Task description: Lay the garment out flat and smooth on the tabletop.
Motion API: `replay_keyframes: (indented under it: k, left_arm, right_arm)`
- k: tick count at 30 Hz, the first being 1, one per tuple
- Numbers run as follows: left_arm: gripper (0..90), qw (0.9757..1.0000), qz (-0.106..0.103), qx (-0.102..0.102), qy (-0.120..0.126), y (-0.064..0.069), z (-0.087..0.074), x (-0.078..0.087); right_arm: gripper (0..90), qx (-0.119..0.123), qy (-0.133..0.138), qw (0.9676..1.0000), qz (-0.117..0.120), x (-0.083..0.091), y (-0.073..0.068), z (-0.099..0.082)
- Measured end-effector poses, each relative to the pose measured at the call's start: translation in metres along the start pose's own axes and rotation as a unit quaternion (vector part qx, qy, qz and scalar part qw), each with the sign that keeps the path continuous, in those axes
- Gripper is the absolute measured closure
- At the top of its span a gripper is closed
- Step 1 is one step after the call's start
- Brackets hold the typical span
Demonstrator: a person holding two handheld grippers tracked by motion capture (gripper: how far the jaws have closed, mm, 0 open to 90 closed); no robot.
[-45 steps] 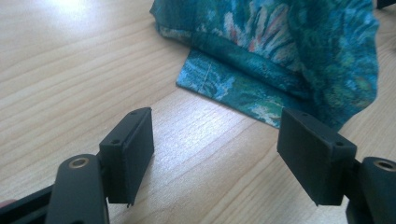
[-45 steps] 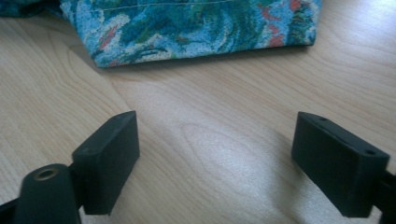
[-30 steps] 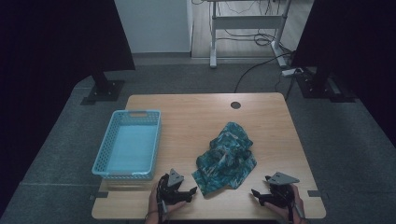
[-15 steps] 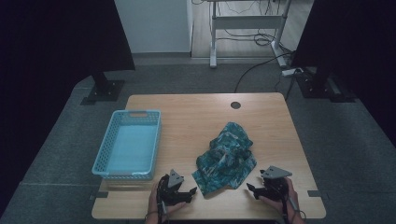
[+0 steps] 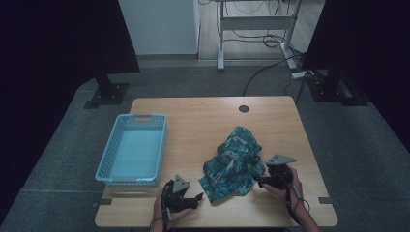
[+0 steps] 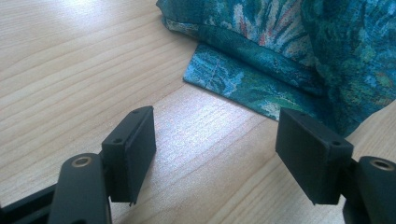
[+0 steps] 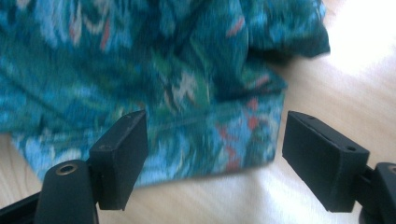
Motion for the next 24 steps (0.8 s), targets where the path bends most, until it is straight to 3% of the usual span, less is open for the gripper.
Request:
replay_keyframes:
  k: [5, 12, 16, 24]
  left_arm:
    - [28.5, 1.0000, 0.000, 0.000, 0.000, 0.000, 0.000, 0.000]
    - [28.5, 1.0000, 0.002, -0.004, -0.001, 0.000, 0.000, 0.000]
    - [28.5, 0.9999, 0.006, -0.009, -0.003, 0.001, 0.000, 0.000]
    - [28.8, 0.9999, 0.007, -0.011, -0.003, -0.001, 0.000, 0.000]
  right_arm:
    - [24.1, 0.004, -0.028, 0.9996, -0.004, -0.019, 0.003, 0.003]
    - [24.1, -0.011, -0.034, 0.9994, -0.002, -0.035, 0.004, 0.009]
    - [24.0, -0.026, -0.030, 0.9992, 0.002, -0.039, 0.003, 0.010]
    - [27.1, -0.013, -0.038, 0.9992, -0.002, -0.037, 0.001, 0.007]
Point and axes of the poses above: each handheld gripper's, and its own axes: x roughly backward along the jaws, z roughly out of its top, y roughly to its right, the point moved 8 cm from there along -x, roughly forward along the jaws, and after that the axes turned 5 degrees about y, right-handed, at the moved point
